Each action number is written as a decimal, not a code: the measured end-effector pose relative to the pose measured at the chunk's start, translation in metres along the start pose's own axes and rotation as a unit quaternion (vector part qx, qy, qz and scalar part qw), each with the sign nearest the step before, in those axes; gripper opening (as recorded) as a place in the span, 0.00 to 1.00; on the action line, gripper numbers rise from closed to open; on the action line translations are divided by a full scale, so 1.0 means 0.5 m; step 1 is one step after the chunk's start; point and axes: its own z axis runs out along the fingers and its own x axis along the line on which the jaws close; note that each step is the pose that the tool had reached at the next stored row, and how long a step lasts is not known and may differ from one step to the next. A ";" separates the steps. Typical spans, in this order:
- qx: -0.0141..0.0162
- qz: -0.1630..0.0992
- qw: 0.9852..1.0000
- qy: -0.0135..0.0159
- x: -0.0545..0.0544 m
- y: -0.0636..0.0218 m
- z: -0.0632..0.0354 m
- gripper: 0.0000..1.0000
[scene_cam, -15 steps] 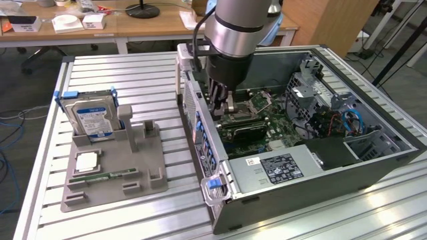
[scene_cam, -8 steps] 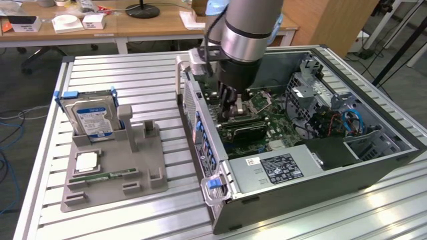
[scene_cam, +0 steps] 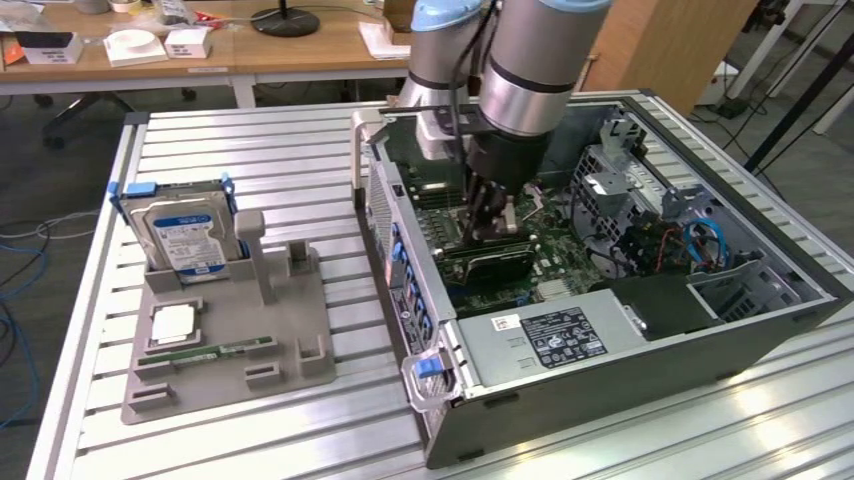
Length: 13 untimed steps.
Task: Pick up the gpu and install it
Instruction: 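Press down on the gpu until it lock into place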
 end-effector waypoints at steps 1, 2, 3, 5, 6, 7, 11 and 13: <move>0.000 0.000 1.000 0.000 0.000 -0.007 0.003 0.11; 0.000 0.000 1.000 0.000 0.000 -0.013 0.006 0.11; 0.000 0.000 1.000 0.000 0.000 -0.019 0.008 0.11; 0.000 0.000 1.000 0.000 0.001 -0.028 0.011 0.11; 0.000 0.000 1.000 0.000 0.003 -0.030 0.012 0.11; 0.000 0.000 1.000 0.000 0.005 -0.033 0.014 0.11; 0.000 0.000 1.000 0.000 0.009 -0.040 0.018 0.11; 0.000 0.000 1.000 0.000 0.010 -0.042 0.019 0.11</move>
